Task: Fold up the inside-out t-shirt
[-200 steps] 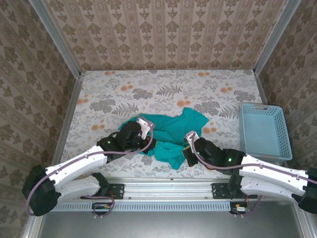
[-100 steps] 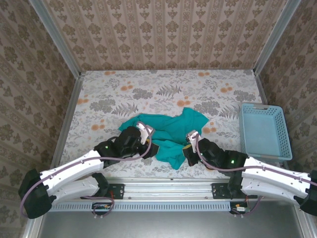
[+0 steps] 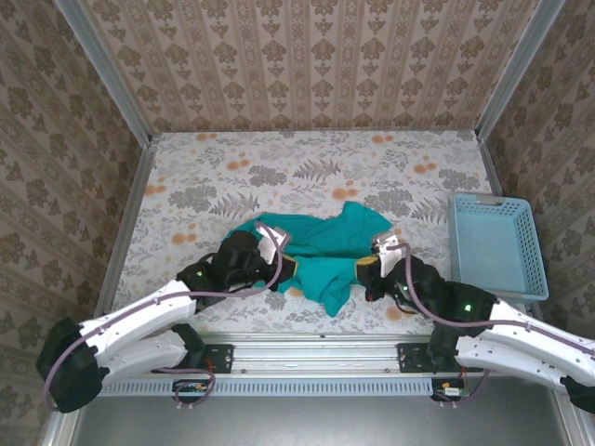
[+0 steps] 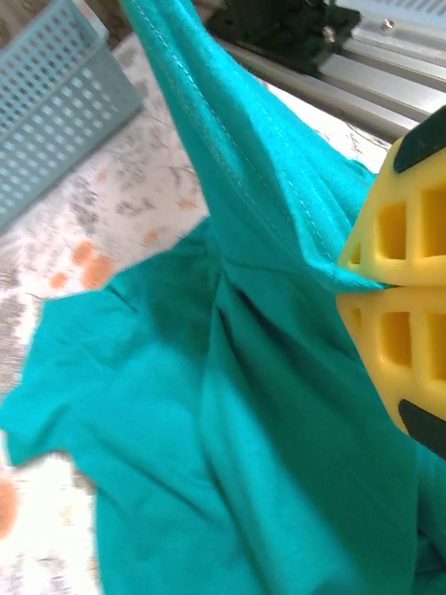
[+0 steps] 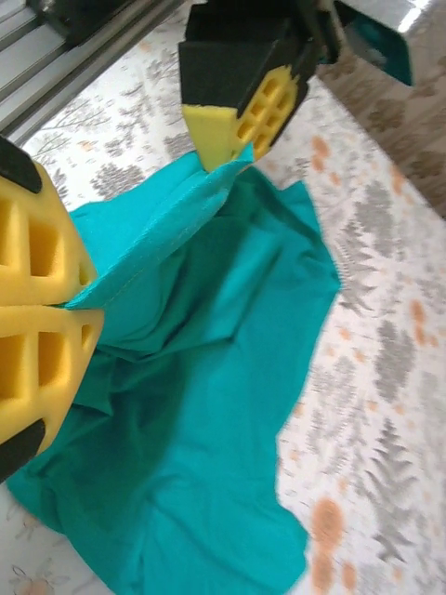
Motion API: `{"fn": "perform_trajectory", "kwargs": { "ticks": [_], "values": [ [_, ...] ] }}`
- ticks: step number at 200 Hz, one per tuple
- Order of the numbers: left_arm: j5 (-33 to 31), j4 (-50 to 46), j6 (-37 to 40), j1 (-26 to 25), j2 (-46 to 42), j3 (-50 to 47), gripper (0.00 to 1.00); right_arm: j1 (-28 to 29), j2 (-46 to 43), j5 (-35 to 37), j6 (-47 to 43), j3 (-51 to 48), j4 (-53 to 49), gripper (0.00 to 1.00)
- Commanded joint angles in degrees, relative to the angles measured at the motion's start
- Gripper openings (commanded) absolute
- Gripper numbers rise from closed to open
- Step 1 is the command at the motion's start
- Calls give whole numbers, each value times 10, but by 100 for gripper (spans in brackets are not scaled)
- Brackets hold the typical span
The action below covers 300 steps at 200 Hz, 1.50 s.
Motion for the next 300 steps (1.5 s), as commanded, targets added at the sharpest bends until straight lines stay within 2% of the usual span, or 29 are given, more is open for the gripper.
{"fn": "perform_trajectory", "kwargs": {
  "ticks": [1,13,20,42,58,81,113,152,175,211,229,240,267,287,300],
  "values": [
    [-75,-40,-11,6,-40,23,8,1,-15,74,1,53,-66,0],
    [-144,-93,-35,8,-51,32,32,1,-10,86,-2,72,-90,0],
    [-182,-134,-54,8,-51,43,40,1,-4,95,-3,85,-97,0],
    [-262,-275,-142,9,-24,78,50,1,26,116,-17,128,-115,0],
    [-271,-328,-214,10,18,79,58,1,54,117,-33,154,-114,0],
    [-251,-299,-259,12,73,61,66,0,89,115,-48,176,-108,0],
    [-211,-196,-280,46,98,26,67,2,97,111,-54,179,-105,0],
    [-178,-141,-284,62,147,24,62,1,78,114,-49,166,-116,0],
    [-162,-122,-290,63,170,20,55,1,67,120,-45,158,-117,0],
    [-158,-125,-274,76,180,26,27,0,66,159,-37,173,-147,0],
    [-152,-130,-252,91,170,34,9,-1,71,184,-37,187,-170,0],
    [-149,-143,-229,105,157,46,0,-3,74,196,-39,199,-185,0],
    [-146,-200,-111,126,94,120,0,-16,76,225,-61,253,-223,0],
    [-197,-276,-12,125,33,207,0,-23,75,244,-108,325,-249,0],
    [-214,-278,32,125,-23,235,0,-23,74,268,-139,378,-263,0]
  ]
}}
